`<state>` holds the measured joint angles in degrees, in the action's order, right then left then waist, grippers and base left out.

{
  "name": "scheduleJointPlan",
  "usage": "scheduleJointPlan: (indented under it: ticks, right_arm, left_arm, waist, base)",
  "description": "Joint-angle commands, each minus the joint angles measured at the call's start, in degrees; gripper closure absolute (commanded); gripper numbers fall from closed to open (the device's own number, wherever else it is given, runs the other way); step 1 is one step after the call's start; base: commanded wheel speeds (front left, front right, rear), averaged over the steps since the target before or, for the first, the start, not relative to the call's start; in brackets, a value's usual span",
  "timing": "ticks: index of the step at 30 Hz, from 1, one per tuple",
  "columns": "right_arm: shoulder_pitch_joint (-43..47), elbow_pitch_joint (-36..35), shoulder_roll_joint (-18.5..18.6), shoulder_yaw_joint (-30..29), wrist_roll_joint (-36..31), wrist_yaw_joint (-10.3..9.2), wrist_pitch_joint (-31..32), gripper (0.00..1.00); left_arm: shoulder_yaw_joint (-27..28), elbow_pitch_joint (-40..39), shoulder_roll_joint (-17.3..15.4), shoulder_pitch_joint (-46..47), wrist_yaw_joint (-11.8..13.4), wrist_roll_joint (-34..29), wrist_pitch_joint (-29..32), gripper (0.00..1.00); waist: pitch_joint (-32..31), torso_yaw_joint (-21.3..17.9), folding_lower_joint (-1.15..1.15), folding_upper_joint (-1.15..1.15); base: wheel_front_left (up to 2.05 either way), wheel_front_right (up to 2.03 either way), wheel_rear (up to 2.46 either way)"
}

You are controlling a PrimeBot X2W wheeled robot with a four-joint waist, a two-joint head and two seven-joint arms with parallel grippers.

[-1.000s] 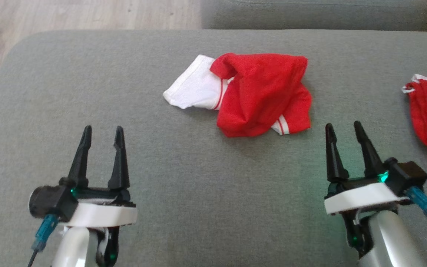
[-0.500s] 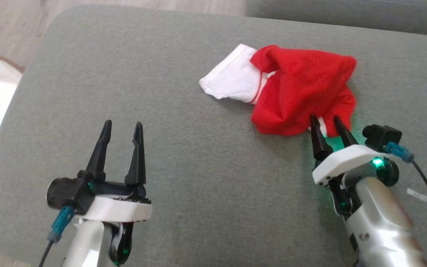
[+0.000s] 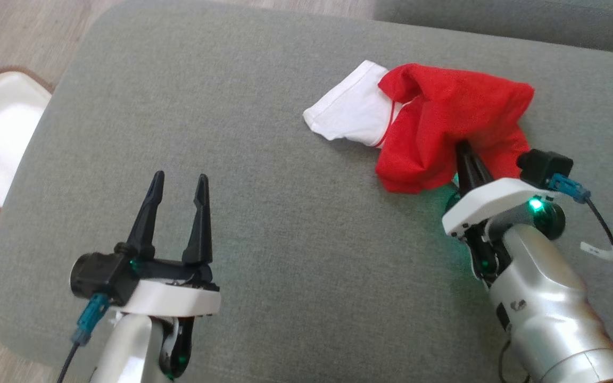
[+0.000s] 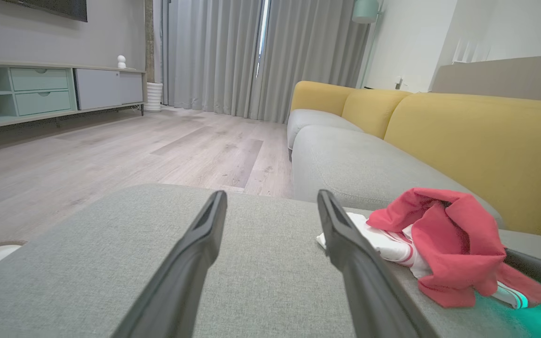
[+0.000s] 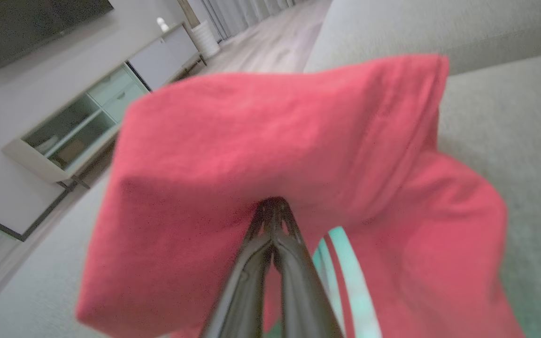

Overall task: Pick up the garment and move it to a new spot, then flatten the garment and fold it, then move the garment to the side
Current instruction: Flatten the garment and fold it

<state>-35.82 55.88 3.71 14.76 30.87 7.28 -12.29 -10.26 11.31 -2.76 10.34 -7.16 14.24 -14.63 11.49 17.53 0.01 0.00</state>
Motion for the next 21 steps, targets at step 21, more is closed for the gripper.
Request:
scheduleJointPlan:
  ticks: [21]
  right_arm:
    - [3.41, -19.7, -0.83, -0.16, -9.28, 0.21, -2.66, 1.0]
  left_arm:
    - [4.28, -2.98, -0.12, -2.15, -0.33, 0.09, -0.37, 0.0]
  waist:
    - [-9.41, -6.0, -0.01, 0.0]
  base:
    - [0.0, 0.0, 0.0]
